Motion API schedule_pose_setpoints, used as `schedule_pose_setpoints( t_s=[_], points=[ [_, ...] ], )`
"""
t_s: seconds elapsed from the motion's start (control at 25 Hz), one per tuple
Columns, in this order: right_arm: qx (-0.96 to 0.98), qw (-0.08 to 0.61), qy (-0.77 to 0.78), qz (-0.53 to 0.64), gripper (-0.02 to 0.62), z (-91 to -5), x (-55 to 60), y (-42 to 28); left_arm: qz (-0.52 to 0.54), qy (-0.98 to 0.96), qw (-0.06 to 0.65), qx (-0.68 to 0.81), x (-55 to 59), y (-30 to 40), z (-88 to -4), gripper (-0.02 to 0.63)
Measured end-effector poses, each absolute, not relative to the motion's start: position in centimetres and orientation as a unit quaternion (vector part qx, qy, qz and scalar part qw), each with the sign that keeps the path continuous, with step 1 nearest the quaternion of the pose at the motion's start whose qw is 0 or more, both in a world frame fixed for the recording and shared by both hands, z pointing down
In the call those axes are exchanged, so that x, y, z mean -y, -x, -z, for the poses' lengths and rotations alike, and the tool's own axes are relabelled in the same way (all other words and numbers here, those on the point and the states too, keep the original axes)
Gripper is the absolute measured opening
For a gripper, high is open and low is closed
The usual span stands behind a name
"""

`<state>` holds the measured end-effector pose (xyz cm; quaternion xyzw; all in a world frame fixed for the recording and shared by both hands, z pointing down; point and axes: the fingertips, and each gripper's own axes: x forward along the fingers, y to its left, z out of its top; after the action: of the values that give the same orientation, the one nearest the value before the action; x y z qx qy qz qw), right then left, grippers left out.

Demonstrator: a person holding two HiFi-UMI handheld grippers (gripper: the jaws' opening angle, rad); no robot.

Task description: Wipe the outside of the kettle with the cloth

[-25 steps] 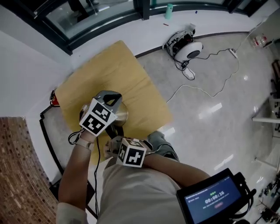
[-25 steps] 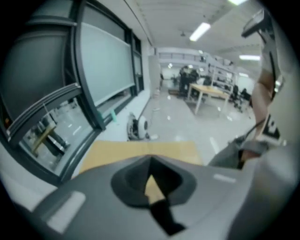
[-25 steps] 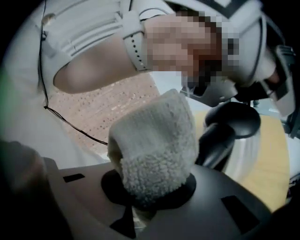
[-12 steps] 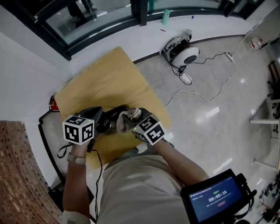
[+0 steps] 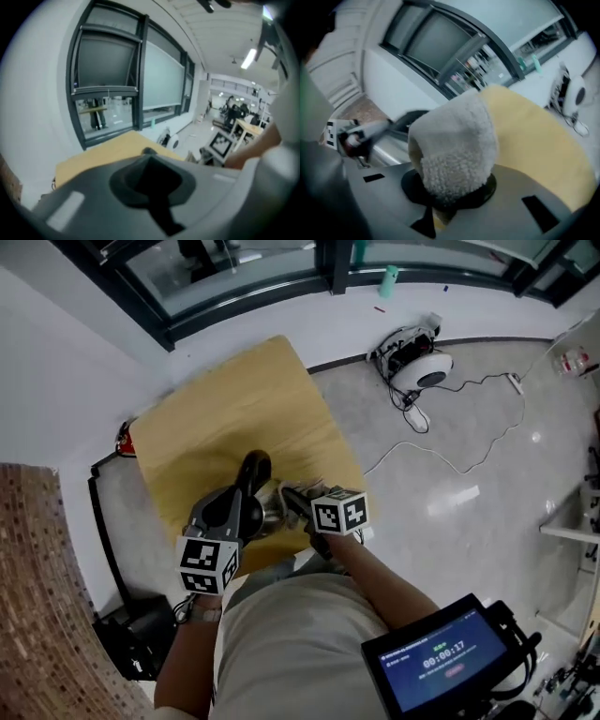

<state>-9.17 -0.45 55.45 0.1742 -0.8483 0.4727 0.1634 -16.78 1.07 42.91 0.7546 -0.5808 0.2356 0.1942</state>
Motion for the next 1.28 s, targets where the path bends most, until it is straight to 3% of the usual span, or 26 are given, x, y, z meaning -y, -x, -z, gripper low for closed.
schedule_pose_setpoints(
  t_s=[0.08, 0.2, 0.24, 0.28, 0.4, 0.44, 0.6, 0.68, 0.8, 0.84, 0.96, 1.04, 1.12, 1.28],
  points=[
    [0.823, 0.151, -0.17, -0.52, 0.069, -56.0, -0.2, 8.5, -0.236, -0.752, 0.193, 0.584, -0.5, 16.8, -43.1, -0.005],
    [0.897, -0.023, -0.087, -0.433, 0.071, -45.1, -0.5, 9.7, -0.235, -0.744, 0.205, 0.591, -0.3, 17.1, -43.3, -0.003],
    [0.91, -0.04, -0.083, -0.403, 0.069, -44.5, -0.3, 10.2, -0.237, -0.74, 0.205, 0.596, -0.4, 17.4, -43.3, -0.003],
    [0.911, -0.016, -0.103, -0.4, 0.071, -46.8, 0.3, 10.5, -0.239, -0.736, 0.205, 0.6, -0.5, 17.6, -43.3, -0.003],
    [0.813, 0.151, -0.192, -0.529, 0.071, -59.4, 2.5, 10.4, -0.238, -0.731, 0.206, 0.606, -0.5, 18.0, -43.4, -0.003],
    [0.796, 0.16, -0.187, -0.553, 0.069, -59.3, 2.8, 10.6, -0.237, -0.73, 0.206, 0.606, -0.5, 18.0, -43.5, -0.003],
    [0.914, -0.025, -0.059, -0.4, 0.069, -44.0, 1.4, 13.2, -0.239, -0.729, 0.208, 0.607, -0.4, 18.4, -43.7, -0.003],
    [0.911, -0.003, -0.095, -0.402, 0.071, -47.3, 1.7, 12.8, -0.239, -0.731, 0.21, 0.604, -0.5, 18.5, -43.7, -0.005],
    [0.795, 0.138, -0.186, -0.56, 0.069, -59.1, 2.8, 11.2, -0.233, -0.739, 0.212, 0.595, -0.8, 18.3, -43.7, -0.003],
    [0.792, 0.126, -0.176, -0.571, 0.07, -57.9, 2.5, 11.1, -0.232, -0.743, 0.211, 0.592, -0.8, 18.2, -43.7, -0.003],
    [0.897, -0.01, -0.054, -0.438, 0.071, -45.1, -1.3, 12.1, -0.232, -0.751, 0.204, 0.584, -0.5, 17.9, -43.8, -0.003],
    [0.92, -0.052, -0.01, -0.387, 0.071, -42.2, -3.8, 12.7, -0.236, -0.752, 0.197, 0.583, -0.6, 18.0, -43.8, -0.003],
    [0.896, -0.032, -0.09, -0.434, 0.069, -46.4, -1.7, 11.8, -0.237, -0.756, 0.189, 0.58, -0.5, 18.1, -43.6, -0.003],
    [0.739, 0.146, -0.271, -0.599, 0.069, -61.3, 0.0, 8.6, -0.235, -0.767, 0.182, 0.569, -0.9, 17.6, -43.5, -0.005]
  ],
)
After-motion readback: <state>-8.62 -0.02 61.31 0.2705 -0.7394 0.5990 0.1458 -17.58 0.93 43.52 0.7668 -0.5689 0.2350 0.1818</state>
